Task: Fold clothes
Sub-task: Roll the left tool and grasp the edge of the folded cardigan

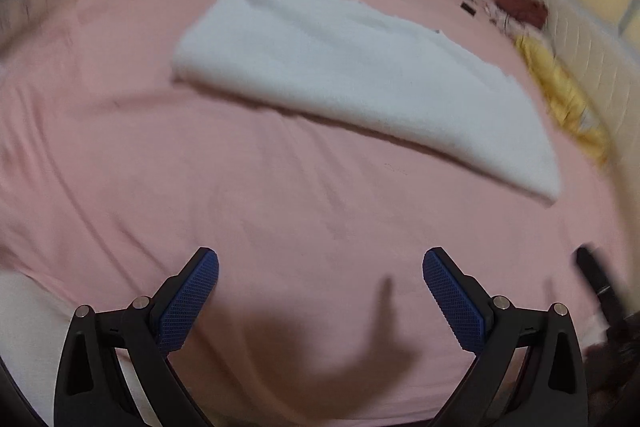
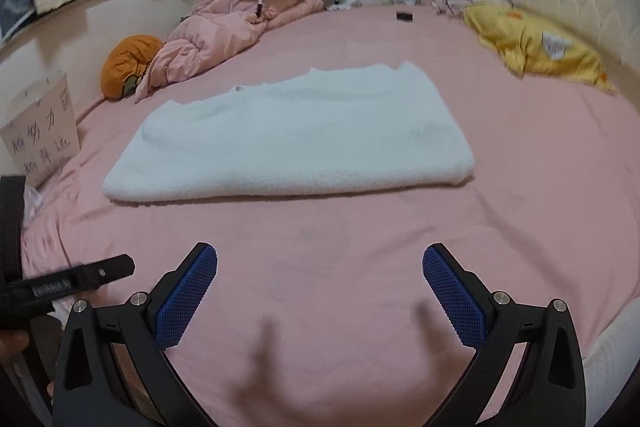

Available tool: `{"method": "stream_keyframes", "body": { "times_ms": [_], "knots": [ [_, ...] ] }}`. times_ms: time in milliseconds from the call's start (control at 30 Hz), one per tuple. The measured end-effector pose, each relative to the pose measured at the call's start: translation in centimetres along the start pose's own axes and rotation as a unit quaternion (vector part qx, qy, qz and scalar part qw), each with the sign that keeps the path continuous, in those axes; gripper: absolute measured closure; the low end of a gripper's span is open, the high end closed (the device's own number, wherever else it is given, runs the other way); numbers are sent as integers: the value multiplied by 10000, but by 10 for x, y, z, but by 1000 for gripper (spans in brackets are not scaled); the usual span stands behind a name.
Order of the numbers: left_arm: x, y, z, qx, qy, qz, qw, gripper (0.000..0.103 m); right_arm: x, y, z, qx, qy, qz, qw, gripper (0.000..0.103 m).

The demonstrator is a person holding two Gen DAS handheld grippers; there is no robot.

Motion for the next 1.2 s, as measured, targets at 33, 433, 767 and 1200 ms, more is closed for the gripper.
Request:
{"method": "stream_keyframes", "body": {
  "times_ms": [33,433,767,1200],
  "knots": [
    [-3,2,2,283,65,-284,9992,0,0,-2,3,-40,43,84,9999,1],
    [-92,38,46,1976,-128,-3119,9292,1,-4,-21,22,-390,310,912,9946,0],
    [-151,31,83,1583,-271,-3031,9393,0,-1,-25,38,-511,540,1258,9893,0],
    [-133,59,93,1388,-737,-2969,9419,75,9,-18,49,-526,744,1166,9890,0]
  ]
}}
Point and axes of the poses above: each gripper's, at about its wrist camera, not at the fingertips, and z roughly the way its jaws point, y to its left, x to its underside, the point moved 10 cm from there along z, roughly the way its jaws point, and after that the axes turned 2 degrees about -z, right-handed, at the moved point
